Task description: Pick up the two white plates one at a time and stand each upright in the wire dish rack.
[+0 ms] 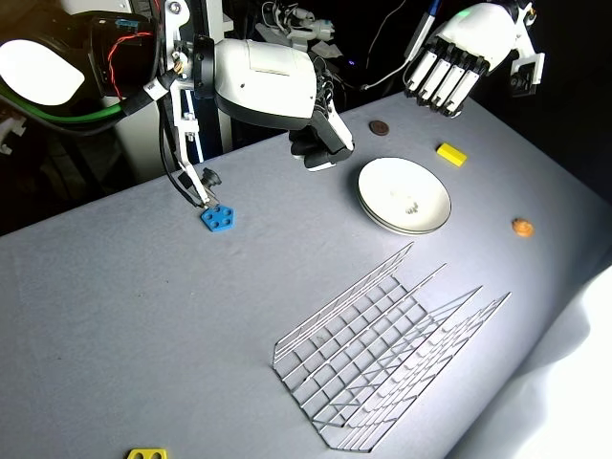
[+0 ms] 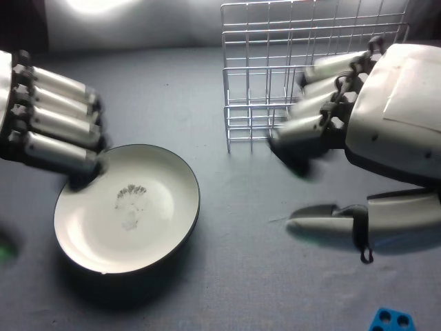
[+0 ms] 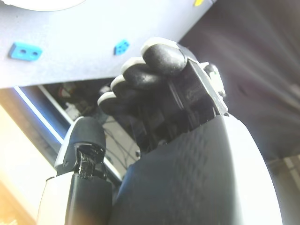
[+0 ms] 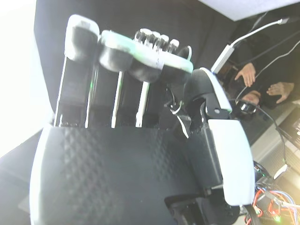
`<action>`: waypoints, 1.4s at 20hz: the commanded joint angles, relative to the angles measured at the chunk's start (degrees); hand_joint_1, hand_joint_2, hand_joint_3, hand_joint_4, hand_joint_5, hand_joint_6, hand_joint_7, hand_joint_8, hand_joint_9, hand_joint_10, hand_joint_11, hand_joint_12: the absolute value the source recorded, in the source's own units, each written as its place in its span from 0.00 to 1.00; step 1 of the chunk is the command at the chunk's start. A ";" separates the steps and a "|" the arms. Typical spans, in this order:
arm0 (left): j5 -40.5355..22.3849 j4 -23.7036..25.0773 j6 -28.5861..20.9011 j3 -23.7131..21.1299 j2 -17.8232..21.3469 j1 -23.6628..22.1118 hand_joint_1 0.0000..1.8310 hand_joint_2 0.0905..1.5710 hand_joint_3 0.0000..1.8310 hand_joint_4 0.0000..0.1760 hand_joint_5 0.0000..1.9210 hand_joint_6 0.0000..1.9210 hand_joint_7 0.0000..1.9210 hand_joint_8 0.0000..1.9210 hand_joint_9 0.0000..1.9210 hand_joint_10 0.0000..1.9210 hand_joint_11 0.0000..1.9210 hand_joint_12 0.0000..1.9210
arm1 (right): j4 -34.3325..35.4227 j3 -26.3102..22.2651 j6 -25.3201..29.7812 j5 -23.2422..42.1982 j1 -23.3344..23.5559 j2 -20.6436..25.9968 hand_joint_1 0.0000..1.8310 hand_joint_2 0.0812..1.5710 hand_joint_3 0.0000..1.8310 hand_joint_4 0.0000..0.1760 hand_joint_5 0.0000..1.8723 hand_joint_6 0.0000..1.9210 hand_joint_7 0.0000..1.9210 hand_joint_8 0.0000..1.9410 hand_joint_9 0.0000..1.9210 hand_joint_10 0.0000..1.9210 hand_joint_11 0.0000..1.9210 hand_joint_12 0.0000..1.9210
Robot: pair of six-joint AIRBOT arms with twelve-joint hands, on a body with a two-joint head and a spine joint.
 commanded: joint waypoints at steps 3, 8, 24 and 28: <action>-2.87 -5.48 -0.48 -0.21 0.15 -0.82 0.00 0.63 0.03 0.00 0.00 0.00 0.00 0.00 0.00 0.00 0.00 0.00 | 0.51 -0.27 0.04 7.14 0.66 0.19 0.00 0.73 0.01 0.00 0.02 0.00 0.00 0.00 0.00 0.00 0.00 0.00; -3.28 -4.06 -2.11 -1.12 0.11 -1.95 0.00 0.63 0.02 0.00 0.00 0.00 0.00 0.00 0.00 0.00 0.00 0.00 | 0.51 -0.27 0.01 7.00 0.66 0.17 0.00 0.73 0.01 0.00 0.01 0.00 0.00 0.00 0.00 0.00 0.00 0.00; -2.55 5.46 -2.54 4.76 -2.06 0.51 0.00 0.63 0.01 0.00 0.01 0.00 0.00 0.00 0.00 0.00 0.00 0.00 | 0.49 -0.27 -0.09 6.96 0.66 0.16 0.00 0.75 0.01 0.00 0.01 0.00 0.00 0.00 0.00 0.00 0.00 0.00; -1.70 2.80 1.26 5.87 -3.75 7.30 0.00 0.63 0.01 0.00 0.00 0.00 0.00 0.00 0.00 0.00 0.00 0.00 | 0.49 -0.27 -0.13 6.94 0.66 0.16 0.00 0.75 0.00 0.00 0.02 0.00 0.00 0.00 0.00 0.00 0.00 0.00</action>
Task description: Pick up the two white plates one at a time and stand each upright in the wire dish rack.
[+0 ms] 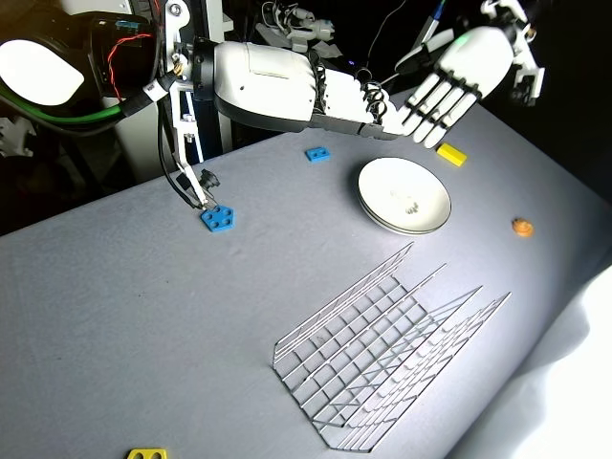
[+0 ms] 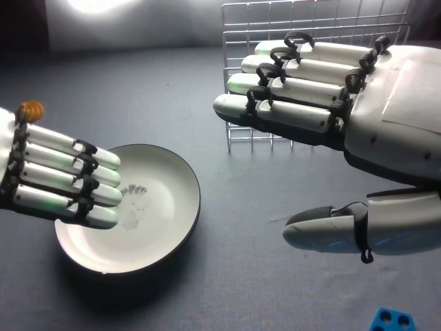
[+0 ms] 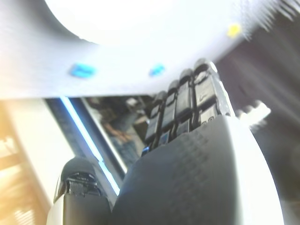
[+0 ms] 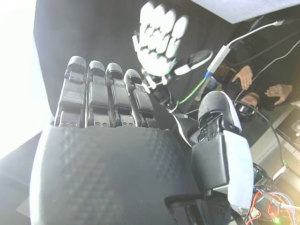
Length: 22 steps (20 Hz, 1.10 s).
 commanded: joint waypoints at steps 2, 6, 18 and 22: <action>-0.42 -6.48 0.83 1.46 -1.16 2.39 0.00 0.63 0.01 0.00 0.01 0.00 0.01 0.00 0.00 0.00 0.00 0.00 | 0.51 -0.27 0.01 6.92 0.65 0.16 0.01 0.75 0.00 0.00 0.02 0.00 0.00 0.00 0.00 0.00 0.00 0.00; 2.03 -9.46 1.59 3.64 -3.38 7.64 0.00 0.64 0.01 0.00 0.00 0.00 0.00 0.00 0.00 0.00 0.00 0.00 | 0.51 -0.31 0.01 6.92 0.64 0.16 0.01 0.76 0.00 0.00 0.02 0.01 0.00 0.00 0.00 0.00 0.00 0.00; 7.71 -11.39 4.93 7.01 -7.15 15.73 0.00 0.64 0.01 0.00 0.00 0.00 0.00 0.00 0.00 0.00 0.00 0.00 | 0.46 -0.54 -1.33 6.90 0.60 0.17 0.00 0.76 0.00 0.00 0.01 0.00 0.00 0.00 0.00 0.00 0.00 0.00; 8.72 -11.42 5.30 7.62 -7.55 15.73 0.00 0.64 0.00 0.00 0.00 0.00 0.00 0.00 0.00 0.00 0.00 0.00 | 0.46 -0.54 -1.33 6.90 0.61 0.17 0.01 0.76 0.00 0.00 0.02 0.01 0.00 0.00 0.00 0.00 0.00 0.00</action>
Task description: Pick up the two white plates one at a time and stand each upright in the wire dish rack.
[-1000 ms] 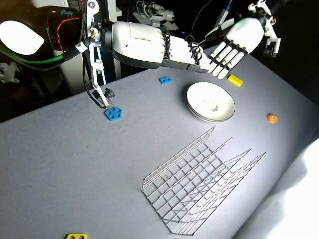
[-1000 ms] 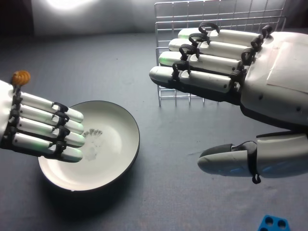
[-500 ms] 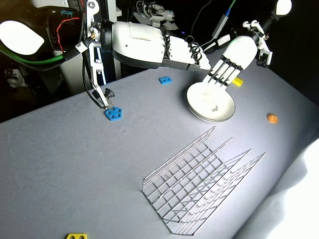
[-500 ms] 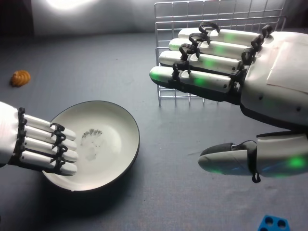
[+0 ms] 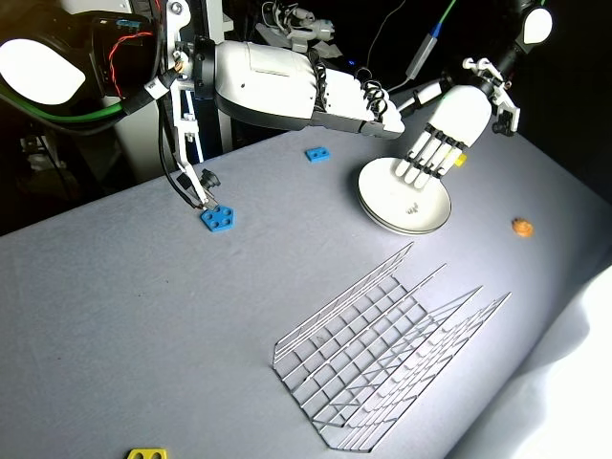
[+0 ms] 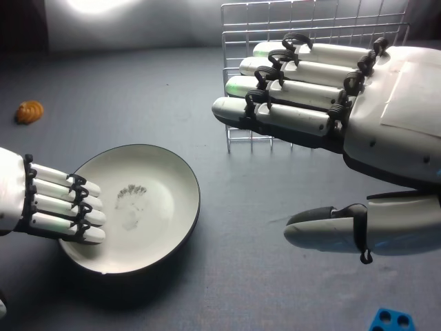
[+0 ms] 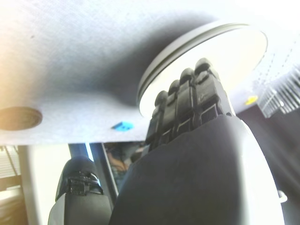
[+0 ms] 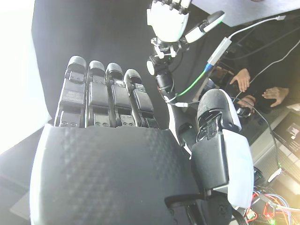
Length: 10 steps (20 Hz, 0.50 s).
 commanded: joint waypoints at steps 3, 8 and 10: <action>-1.68 -3.35 0.46 1.00 -0.28 -0.05 0.00 0.64 0.00 0.00 0.00 0.00 0.00 0.00 0.00 0.00 0.00 0.00 | 0.63 -0.37 -0.11 6.93 0.62 0.17 0.00 0.76 0.00 0.00 0.01 0.00 0.00 0.00 0.00 0.00 0.00 0.00; -1.22 -3.33 1.54 1.53 -0.75 0.81 0.00 0.64 0.00 0.00 0.01 0.00 0.00 0.00 0.00 0.00 0.00 0.00 | 0.63 -0.38 -0.23 6.94 0.64 0.17 0.02 0.76 0.00 0.00 0.02 0.00 0.00 0.00 0.00 0.00 0.00 0.00; -1.15 -3.32 1.64 1.56 -0.89 1.06 0.00 0.64 0.00 0.00 0.00 0.00 0.00 0.00 0.00 0.00 0.00 0.00 | 0.63 -0.38 -0.23 6.94 0.64 0.17 0.00 0.76 0.00 0.00 0.01 0.00 0.00 0.00 0.00 0.00 0.00 0.00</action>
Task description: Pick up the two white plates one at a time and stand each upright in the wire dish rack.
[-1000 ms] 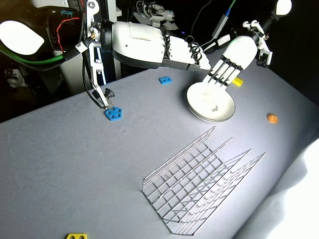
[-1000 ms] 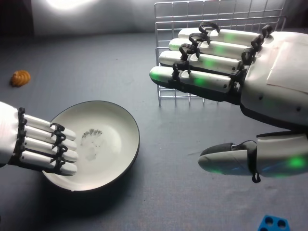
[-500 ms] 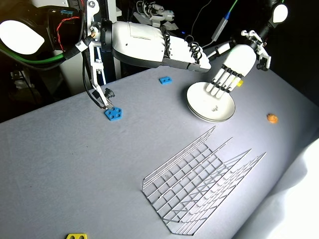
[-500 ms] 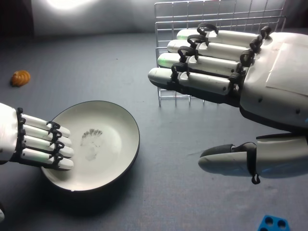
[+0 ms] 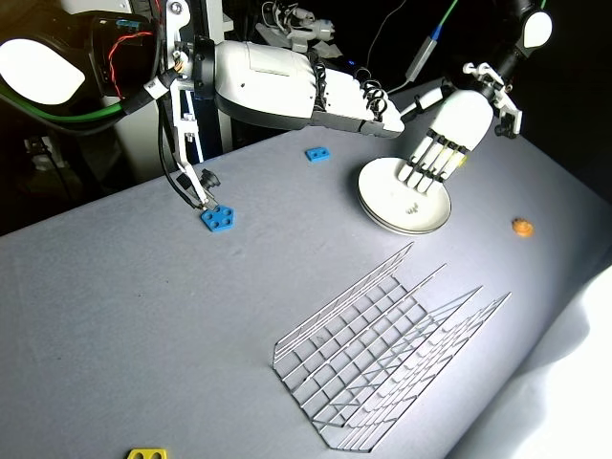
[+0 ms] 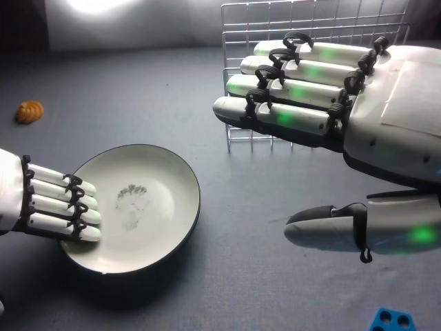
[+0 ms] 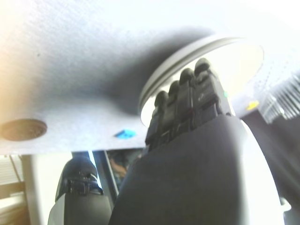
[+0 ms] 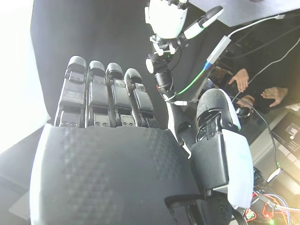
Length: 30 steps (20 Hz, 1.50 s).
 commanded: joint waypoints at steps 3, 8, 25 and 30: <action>-1.76 -3.05 0.39 0.50 -0.49 0.39 0.00 0.64 0.00 0.00 0.00 0.00 0.00 0.00 0.00 0.00 0.00 0.00 | 0.63 -0.38 -0.04 6.94 0.65 0.17 0.02 0.76 0.00 0.00 0.03 0.00 0.01 0.00 0.00 0.00 0.00 0.00; -1.43 -3.05 0.39 0.54 -0.70 0.59 0.00 0.64 0.00 0.00 0.00 0.00 0.00 0.00 0.00 0.00 0.00 0.00 | 0.63 -0.39 -0.07 6.94 0.65 0.16 0.09 0.75 0.00 0.00 0.02 0.00 0.00 0.00 0.00 0.00 0.00 0.00; 2.36 -5.21 0.19 -7.80 -3.39 -2.06 0.00 0.64 0.00 0.00 0.00 0.00 0.00 0.00 0.00 0.00 0.00 0.00 | 0.64 -0.35 -5.38 6.93 -1.62 -1.21 0.69 0.61 0.00 0.00 0.01 0.00 0.00 0.00 0.01 0.00 0.00 0.14; 2.87 -5.63 0.19 -7.41 -4.51 -2.61 0.00 0.64 0.00 0.00 0.00 0.00 0.00 0.00 0.00 0.00 0.00 0.00 | 0.64 1.31 -11.64 8.39 -4.80 -5.95 0.68 0.62 0.00 0.00 0.03 0.00 0.02 0.00 0.02 0.00 0.00 0.17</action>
